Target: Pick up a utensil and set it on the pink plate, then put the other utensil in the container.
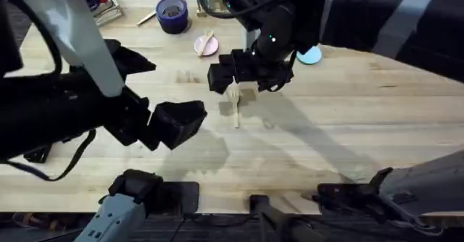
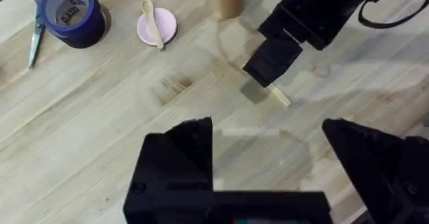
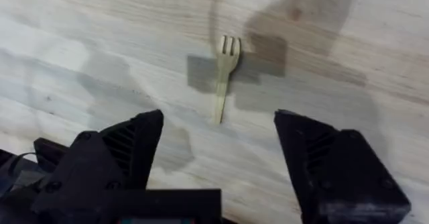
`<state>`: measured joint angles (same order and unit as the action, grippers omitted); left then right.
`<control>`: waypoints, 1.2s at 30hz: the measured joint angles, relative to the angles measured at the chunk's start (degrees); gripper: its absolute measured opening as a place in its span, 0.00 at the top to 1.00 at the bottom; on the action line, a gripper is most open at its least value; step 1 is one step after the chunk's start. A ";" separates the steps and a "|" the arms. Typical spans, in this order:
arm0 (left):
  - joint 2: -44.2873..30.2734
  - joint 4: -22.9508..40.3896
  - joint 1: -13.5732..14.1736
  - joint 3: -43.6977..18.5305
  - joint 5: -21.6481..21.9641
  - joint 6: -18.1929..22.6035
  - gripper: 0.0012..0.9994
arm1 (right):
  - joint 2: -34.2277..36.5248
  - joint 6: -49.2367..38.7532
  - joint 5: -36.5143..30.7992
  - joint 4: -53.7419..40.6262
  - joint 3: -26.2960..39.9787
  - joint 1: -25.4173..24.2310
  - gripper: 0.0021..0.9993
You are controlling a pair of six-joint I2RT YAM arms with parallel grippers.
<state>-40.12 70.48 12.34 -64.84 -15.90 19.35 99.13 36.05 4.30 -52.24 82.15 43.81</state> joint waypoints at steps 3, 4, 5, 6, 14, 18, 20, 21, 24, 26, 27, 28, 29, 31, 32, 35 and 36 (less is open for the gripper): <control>0.00 0.00 0.00 0.00 0.00 0.00 0.01 | 0.38 0.20 -0.06 0.12 0.00 0.00 0.00; 0.00 -0.02 0.00 0.00 0.00 0.00 0.01 | 0.71 0.38 -0.20 0.10 0.00 0.00 0.00; 0.00 -0.02 0.00 0.00 0.00 0.00 0.01 | 1.07 0.49 -0.27 0.10 0.00 0.00 0.00; 0.00 -0.02 0.00 0.00 0.00 0.00 0.01 | 1.50 0.69 -0.37 0.12 0.00 0.00 0.00; 0.00 -0.02 0.00 0.00 -0.02 0.02 0.01 | 4.42 2.21 -0.44 0.19 0.00 0.38 0.00; 0.00 -0.02 0.00 0.00 -0.02 0.02 0.01 | 5.18 3.32 -0.46 0.25 0.00 0.90 0.00; 0.00 -0.02 0.00 0.00 -0.02 0.00 0.01 | 5.83 4.01 -0.46 0.43 0.00 1.48 0.00; 0.00 -0.02 0.00 0.00 -0.02 0.02 0.01 | 6.24 4.27 -0.46 0.51 0.00 1.86 0.00; 0.00 -0.02 0.00 0.00 -0.02 0.02 0.01 | 7.47 4.68 -0.46 0.82 0.00 2.99 0.00; 0.00 -0.02 0.00 0.00 -0.02 0.02 0.01 | 8.13 4.98 -0.48 1.19 0.00 3.52 0.00; 0.00 -0.02 0.00 0.00 -0.02 0.02 0.01 | 8.38 5.58 -0.67 1.28 0.00 3.75 0.00; 0.00 -0.02 0.00 0.00 -0.02 0.02 0.01 | 8.56 6.13 -0.92 1.28 0.00 3.91 0.00; 0.00 -0.02 0.00 0.00 -0.04 0.02 0.01 | 8.73 6.79 -1.27 1.27 0.00 4.02 0.00; 0.00 -0.02 0.00 0.00 -0.07 0.02 0.01 | 8.98 7.89 -1.97 1.29 0.00 4.07 0.00; 0.00 -0.02 0.00 0.00 -0.10 0.02 0.01 | 9.10 8.30 -2.20 1.32 0.00 4.07 0.00; 0.00 -0.02 0.00 0.00 -0.26 0.02 0.01 | 9.61 9.07 -3.24 1.42 0.00 4.07 0.00; 0.00 -0.02 0.00 0.00 -0.35 0.02 0.01 | 9.85 9.22 -3.58 1.45 0.00 4.07 0.00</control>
<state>-40.12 70.46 12.34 -64.84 -16.25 19.38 108.98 45.27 0.72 -50.79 82.15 47.88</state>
